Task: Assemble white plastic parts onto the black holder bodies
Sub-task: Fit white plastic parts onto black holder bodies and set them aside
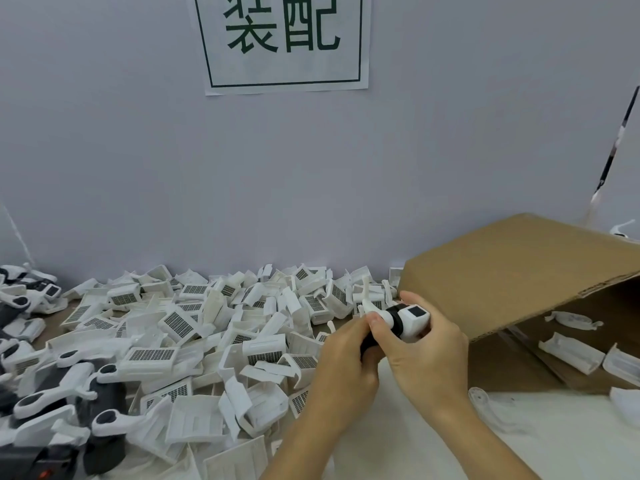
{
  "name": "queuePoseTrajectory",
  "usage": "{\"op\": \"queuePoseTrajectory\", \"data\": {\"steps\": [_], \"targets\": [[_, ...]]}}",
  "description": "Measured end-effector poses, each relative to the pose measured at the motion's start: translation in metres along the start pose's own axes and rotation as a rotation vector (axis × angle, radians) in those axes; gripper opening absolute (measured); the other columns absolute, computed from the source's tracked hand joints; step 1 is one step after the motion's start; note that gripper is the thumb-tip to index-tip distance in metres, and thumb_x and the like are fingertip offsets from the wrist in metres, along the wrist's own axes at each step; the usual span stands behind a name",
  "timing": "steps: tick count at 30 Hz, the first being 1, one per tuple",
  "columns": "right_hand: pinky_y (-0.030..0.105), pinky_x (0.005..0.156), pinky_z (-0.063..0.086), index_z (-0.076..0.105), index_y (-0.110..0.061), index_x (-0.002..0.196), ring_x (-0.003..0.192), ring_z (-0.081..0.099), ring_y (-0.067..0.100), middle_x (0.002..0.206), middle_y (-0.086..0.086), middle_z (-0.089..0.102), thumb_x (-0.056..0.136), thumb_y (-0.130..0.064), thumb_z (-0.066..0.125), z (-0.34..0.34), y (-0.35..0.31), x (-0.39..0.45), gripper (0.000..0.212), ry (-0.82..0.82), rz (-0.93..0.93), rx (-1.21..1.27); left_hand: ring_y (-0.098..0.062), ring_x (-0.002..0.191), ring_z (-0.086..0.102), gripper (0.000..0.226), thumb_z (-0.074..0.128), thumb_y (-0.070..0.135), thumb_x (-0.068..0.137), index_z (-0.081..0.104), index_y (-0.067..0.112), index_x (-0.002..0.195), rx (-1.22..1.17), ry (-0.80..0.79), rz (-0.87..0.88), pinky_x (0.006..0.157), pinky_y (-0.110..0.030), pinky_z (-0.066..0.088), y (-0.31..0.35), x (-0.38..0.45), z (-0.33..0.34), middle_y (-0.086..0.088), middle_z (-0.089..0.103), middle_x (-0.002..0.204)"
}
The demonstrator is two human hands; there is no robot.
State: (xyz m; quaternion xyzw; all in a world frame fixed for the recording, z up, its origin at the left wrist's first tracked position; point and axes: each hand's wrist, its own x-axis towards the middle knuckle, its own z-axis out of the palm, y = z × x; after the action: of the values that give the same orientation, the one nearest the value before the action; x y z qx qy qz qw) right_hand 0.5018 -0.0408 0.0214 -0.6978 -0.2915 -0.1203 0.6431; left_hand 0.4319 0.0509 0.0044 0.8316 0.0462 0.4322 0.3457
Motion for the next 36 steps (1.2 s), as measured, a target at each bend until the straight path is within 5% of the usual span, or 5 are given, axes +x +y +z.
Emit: {"op": "queuePoseTrajectory", "data": {"steps": [10,17,22,27,36], "targets": [[0.027,0.095,0.051,0.044,-0.038,0.139,0.114,0.063,-0.002,0.117,-0.020,0.066,0.054,-0.063,0.077,0.000,-0.002,-0.002,0.094,-0.227,0.178,0.290,-0.006,0.072,0.061,0.030,0.052,-0.003,0.094,0.059,0.026,0.100,-0.075,0.076,-0.145,0.065,-0.021,0.048,0.001,-0.001,-0.004,0.014,0.068,0.082],[0.001,0.087,0.043,0.051,-0.043,0.124,0.114,0.056,-0.014,0.128,-0.018,0.061,0.100,-0.032,0.054,-0.003,0.003,0.000,0.026,-0.199,0.228,0.310,-0.005,0.085,0.071,0.029,0.044,0.021,0.108,0.072,0.016,0.104,-0.683,0.386,-0.687,0.075,-0.018,0.054,0.006,0.010,-0.012,0.008,0.077,0.090],[0.034,0.105,0.047,0.063,-0.022,0.130,0.117,0.061,0.008,0.124,-0.008,0.067,0.105,-0.024,0.046,-0.002,0.009,0.002,0.030,-0.147,0.306,0.303,-0.025,0.095,0.074,0.041,0.065,0.042,0.093,0.067,0.010,0.119,-0.980,0.430,-0.773,0.080,-0.037,0.057,0.007,0.015,-0.019,-0.009,0.076,0.104],[0.032,0.077,0.049,0.069,-0.028,0.108,0.095,0.067,0.016,0.102,-0.005,0.072,0.107,-0.014,0.039,-0.003,0.007,0.003,0.033,-0.173,0.372,0.246,-0.013,0.056,0.068,0.022,0.071,0.026,0.090,0.063,0.008,0.099,-1.053,0.466,-0.867,0.046,-0.023,0.051,0.009,0.016,-0.019,-0.002,0.070,0.070],[0.031,0.070,0.053,0.069,-0.029,0.108,0.078,0.073,0.018,0.098,0.004,0.075,0.095,-0.002,0.045,0.000,0.000,-0.004,0.039,-0.598,0.449,0.246,-0.028,0.079,0.066,0.037,0.045,0.024,0.105,0.059,-0.004,0.125,-1.146,0.421,-0.823,0.070,-0.041,0.055,0.007,0.015,-0.022,-0.020,0.070,0.101]]}}
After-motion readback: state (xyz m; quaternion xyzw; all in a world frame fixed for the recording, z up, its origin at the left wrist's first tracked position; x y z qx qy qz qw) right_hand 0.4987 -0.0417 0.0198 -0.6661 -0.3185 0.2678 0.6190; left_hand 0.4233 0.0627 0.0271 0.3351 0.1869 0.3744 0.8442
